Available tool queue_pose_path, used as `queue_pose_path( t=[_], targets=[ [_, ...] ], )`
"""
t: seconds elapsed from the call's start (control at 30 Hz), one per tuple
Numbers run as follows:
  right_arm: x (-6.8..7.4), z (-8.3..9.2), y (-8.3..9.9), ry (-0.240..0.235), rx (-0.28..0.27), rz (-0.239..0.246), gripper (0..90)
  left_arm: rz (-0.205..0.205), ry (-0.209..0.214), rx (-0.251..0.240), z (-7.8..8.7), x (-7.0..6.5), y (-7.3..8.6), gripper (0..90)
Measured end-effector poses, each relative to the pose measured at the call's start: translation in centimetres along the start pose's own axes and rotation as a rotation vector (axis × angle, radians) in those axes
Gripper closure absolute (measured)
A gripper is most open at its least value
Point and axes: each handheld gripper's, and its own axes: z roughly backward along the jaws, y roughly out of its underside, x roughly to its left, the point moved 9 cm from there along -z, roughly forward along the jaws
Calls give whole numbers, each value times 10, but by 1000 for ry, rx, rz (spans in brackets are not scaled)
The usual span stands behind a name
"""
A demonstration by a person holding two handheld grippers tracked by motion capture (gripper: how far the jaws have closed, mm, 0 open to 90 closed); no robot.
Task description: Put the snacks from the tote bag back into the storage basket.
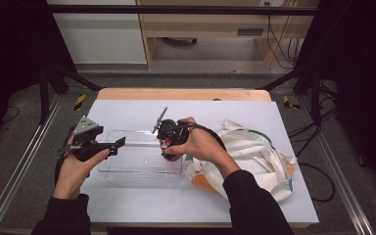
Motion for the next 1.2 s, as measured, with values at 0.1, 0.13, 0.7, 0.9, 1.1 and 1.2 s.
queue_pose_path(
  t=[0.1,0.13,0.7,0.9,1.1,1.2],
  targets=[
    [0,-1,0,-1,0,1,239,0,0,1,0,0,0,67],
    [0,-1,1,0,-1,5,239,0,0,0,0,0,0,67],
    [2,-9,4,0,17,-1,239,-2,1,0,0,0,0,67],
    [3,-13,5,-3,19,8,239,0,1,0,0,0,0,67],
    [4,-17,8,-6,26,5,239,-1,1,-1,0,0,0,67],
    [4,-19,9,-9,31,9,239,-1,1,1,0,0,0,67]
  ],
)
